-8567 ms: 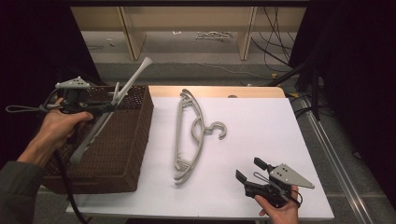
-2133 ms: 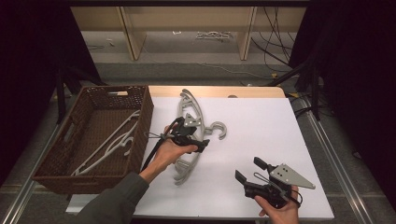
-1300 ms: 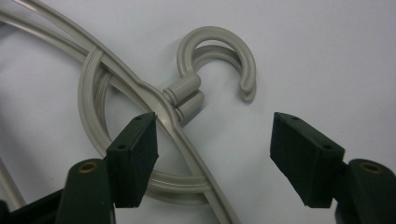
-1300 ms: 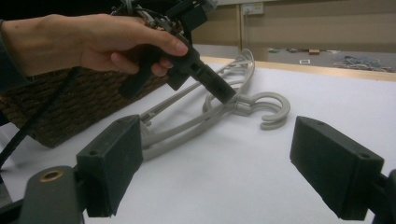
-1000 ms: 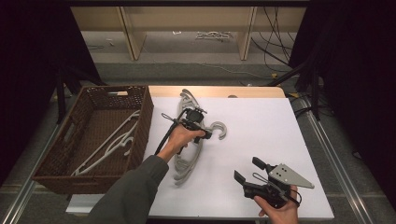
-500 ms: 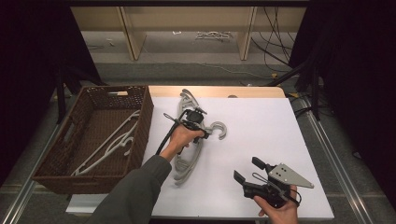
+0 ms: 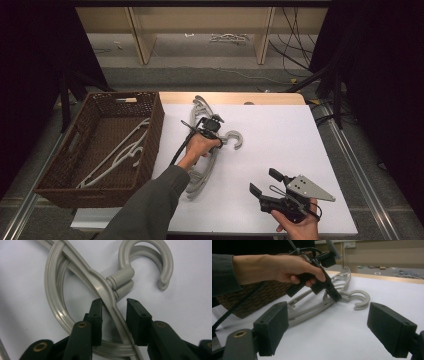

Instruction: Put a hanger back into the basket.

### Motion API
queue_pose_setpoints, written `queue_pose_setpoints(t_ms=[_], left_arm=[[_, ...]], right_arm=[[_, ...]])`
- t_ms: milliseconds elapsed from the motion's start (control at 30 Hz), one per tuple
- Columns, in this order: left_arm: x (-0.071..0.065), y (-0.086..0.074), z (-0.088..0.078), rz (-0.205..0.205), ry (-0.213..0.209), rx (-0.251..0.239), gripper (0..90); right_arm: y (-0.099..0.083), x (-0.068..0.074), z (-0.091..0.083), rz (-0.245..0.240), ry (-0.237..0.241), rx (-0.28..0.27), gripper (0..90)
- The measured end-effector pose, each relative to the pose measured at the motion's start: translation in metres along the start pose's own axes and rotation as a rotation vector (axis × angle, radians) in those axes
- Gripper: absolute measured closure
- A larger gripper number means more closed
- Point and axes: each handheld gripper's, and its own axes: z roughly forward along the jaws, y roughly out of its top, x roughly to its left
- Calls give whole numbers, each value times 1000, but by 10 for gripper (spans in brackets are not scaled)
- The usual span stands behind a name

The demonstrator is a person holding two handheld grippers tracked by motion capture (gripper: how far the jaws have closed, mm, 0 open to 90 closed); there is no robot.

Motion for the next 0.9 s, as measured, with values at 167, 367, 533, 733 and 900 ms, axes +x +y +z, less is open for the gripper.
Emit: queue_pose_setpoints(t_ms=[167,367,533,733,900], left_arm=[[1,0,0,-11,15,-4,706],[3,0,-3,-33,-10,10,724],[2,-1,-8,-111,-56,16,731],[8,-2,-20,-121,-72,13,742],[21,-4,-32,-117,-56,3,793]], right_arm=[[0,1,0,1,10,14,184],[0,0,0,-4,0,8,184],[0,1,0,4,7,13,184],[0,1,-1,12,5,32,184],[0,1,-1,5,3,27,184]])
